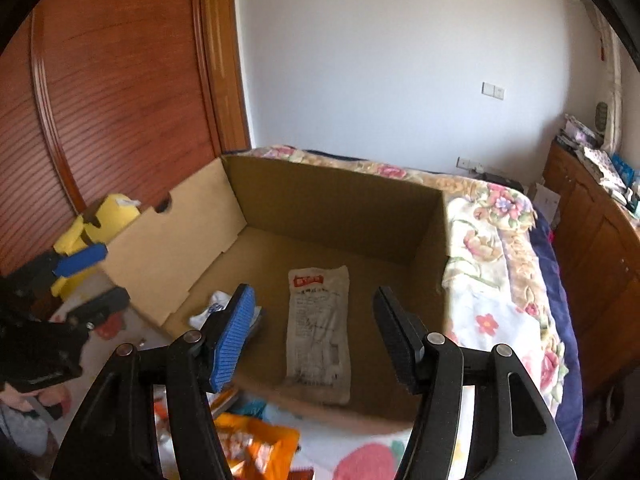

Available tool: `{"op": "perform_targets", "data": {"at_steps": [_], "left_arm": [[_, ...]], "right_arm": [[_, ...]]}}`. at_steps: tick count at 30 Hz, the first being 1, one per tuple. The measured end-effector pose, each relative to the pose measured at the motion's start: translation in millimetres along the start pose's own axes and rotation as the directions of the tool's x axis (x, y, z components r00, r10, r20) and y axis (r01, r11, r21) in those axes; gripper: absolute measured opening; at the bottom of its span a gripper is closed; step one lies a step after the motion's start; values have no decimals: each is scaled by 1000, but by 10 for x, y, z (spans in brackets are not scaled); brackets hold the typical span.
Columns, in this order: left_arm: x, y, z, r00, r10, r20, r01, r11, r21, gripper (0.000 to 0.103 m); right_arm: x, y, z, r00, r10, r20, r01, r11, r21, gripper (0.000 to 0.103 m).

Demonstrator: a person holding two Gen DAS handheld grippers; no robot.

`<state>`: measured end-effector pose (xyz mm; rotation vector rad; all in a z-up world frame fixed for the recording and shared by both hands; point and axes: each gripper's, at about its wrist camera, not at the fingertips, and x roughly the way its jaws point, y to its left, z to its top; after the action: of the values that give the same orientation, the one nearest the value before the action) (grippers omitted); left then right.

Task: Organize snacks
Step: 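Open left tool dropping blue-print bag into box while right tool drops white package, then grasp sesame bar tray with left tool while right tool moves to crumpled white foil bag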

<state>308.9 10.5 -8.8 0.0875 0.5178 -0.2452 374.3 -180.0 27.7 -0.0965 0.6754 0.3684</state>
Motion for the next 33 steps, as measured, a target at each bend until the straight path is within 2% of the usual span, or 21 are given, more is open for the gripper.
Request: {"op": "perform_targets", "data": {"at_steps": [5,12,22,26,30,33], "left_arm": [[-125,-5,-249,1000,17,-24,-17,1000,-13,67],[-215,-1,-581,998,29,-62,-31,999,-24,67],[-236,28,-821,997,39,-73,-45,996,-78,68],[-272,-11,-840,997,41,-59,-45,997,-70,69],[-283,-31,-842,997,48,-58,-52,997,-59,69],[-279,-45,-837,997,58,-57,-61,997,-51,70]], "right_arm": [[-366,-14,-223,1000,1,17,-1,1000,17,63],[-599,-32,-729,1000,-3,-30,5,999,49,63],[-525,-17,-1494,992,10,-125,2,995,95,64],[-471,-24,-1682,990,14,-142,2,994,112,68],[-417,-29,-1806,988,37,-153,-17,991,135,77],[-372,-12,-1854,986,40,-160,-20,991,129,78]]}}
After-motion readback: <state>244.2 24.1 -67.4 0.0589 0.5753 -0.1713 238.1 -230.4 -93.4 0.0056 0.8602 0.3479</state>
